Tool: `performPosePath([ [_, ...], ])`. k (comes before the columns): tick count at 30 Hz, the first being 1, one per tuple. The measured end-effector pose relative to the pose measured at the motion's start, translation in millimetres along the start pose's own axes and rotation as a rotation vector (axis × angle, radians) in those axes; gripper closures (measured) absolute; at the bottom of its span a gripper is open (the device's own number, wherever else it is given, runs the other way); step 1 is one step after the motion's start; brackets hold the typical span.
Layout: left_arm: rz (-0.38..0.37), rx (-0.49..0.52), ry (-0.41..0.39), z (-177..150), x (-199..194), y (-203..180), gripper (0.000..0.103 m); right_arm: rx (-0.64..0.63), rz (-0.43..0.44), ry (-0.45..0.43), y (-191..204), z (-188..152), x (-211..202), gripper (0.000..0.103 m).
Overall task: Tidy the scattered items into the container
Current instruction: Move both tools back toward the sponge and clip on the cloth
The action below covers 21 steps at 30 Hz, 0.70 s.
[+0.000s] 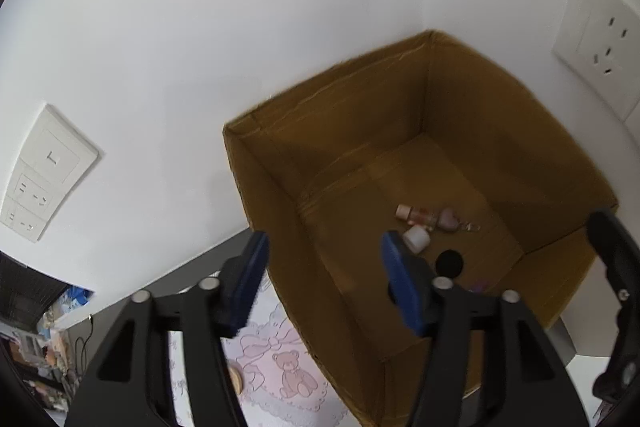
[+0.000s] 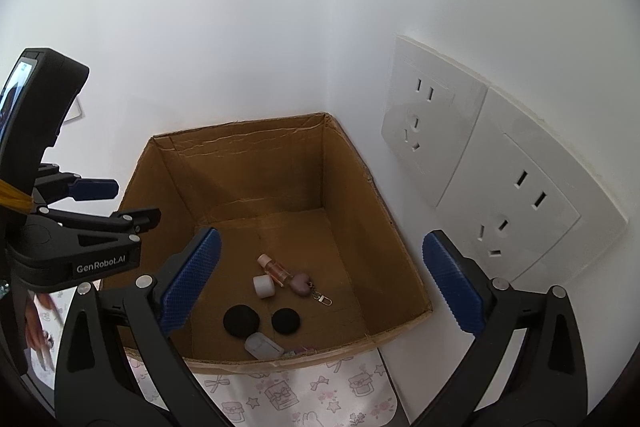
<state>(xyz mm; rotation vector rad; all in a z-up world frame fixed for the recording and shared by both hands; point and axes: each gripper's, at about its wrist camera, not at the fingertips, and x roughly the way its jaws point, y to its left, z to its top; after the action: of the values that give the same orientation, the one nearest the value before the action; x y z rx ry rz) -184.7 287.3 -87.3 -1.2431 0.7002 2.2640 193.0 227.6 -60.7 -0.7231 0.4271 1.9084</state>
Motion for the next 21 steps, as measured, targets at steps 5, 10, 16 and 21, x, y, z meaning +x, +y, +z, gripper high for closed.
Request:
performPosePath([
  [5,-0.018,0.031,0.003,-2,1,-4,0.041,-0.006,0.008,-0.006,5,0,0,0.001],
  [10,-0.143,0.007,0.019,0,-3,1,0.041,-0.003,0.01,-0.006,6,0,0,0.001],
  [16,-0.184,-0.022,-0.01,0,-9,7,0.031,0.001,0.008,-0.01,5,1,-1,0.001],
  [21,-0.179,-0.012,-0.006,0,-10,5,0.031,-0.002,0.008,-0.008,4,1,-1,0.001],
])
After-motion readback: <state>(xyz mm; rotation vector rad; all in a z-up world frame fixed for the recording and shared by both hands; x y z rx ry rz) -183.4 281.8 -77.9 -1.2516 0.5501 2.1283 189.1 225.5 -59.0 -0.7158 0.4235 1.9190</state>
